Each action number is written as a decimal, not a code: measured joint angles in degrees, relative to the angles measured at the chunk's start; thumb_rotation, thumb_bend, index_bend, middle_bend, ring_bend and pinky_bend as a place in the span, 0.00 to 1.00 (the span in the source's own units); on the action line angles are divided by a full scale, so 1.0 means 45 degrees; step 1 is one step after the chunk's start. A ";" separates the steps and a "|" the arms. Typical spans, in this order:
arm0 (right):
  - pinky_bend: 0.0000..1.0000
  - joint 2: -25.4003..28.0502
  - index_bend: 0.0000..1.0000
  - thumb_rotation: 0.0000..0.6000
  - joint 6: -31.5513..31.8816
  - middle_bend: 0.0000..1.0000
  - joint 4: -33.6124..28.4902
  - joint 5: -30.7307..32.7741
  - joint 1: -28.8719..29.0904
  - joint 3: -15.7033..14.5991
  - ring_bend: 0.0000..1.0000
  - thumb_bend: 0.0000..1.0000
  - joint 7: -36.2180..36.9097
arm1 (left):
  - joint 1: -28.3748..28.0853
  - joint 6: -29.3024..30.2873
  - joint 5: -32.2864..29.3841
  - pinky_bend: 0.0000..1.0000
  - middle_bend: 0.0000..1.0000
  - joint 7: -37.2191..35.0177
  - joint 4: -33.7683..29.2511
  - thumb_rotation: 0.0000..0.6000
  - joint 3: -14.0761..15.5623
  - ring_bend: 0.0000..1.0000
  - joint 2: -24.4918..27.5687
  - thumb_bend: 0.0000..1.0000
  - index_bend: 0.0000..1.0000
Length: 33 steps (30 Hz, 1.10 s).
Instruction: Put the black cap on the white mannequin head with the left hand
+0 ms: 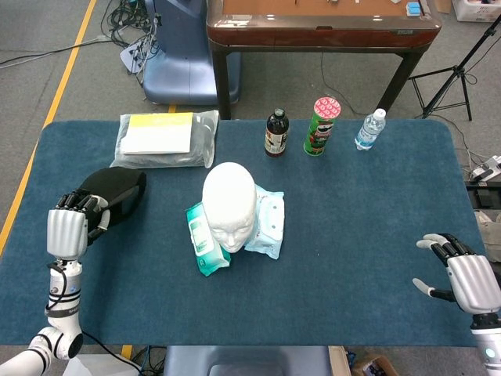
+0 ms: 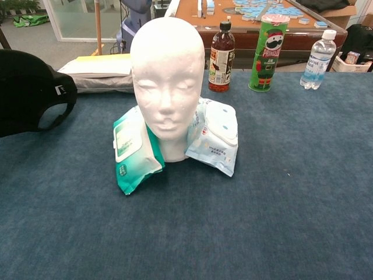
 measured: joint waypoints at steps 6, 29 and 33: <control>0.38 0.0013 0.32 1.00 -0.0001 0.28 0.0005 -0.0009 0.0001 0.0000 0.20 0.12 0.0032 | -0.0045 0.0500 0.0278 0.44 0.65 0.0280 -0.0617 1.00 -0.0087 0.36 0.0489 0.44 0.86; 0.38 0.0077 0.32 1.00 0.0094 0.28 0.0026 -0.0056 -0.0036 0.0004 0.20 0.12 0.0229 | -0.1335 0.1370 0.1464 0.46 0.67 0.1971 -0.2981 1.00 -0.0802 0.38 0.1405 0.44 0.87; 0.38 0.0107 0.32 1.00 0.0136 0.28 0.0049 -0.0046 -0.0057 0.0016 0.20 0.12 0.0350 | -0.1932 0.0864 0.1426 0.46 0.67 0.2601 -0.3380 1.00 -0.1105 0.38 0.1355 0.44 0.87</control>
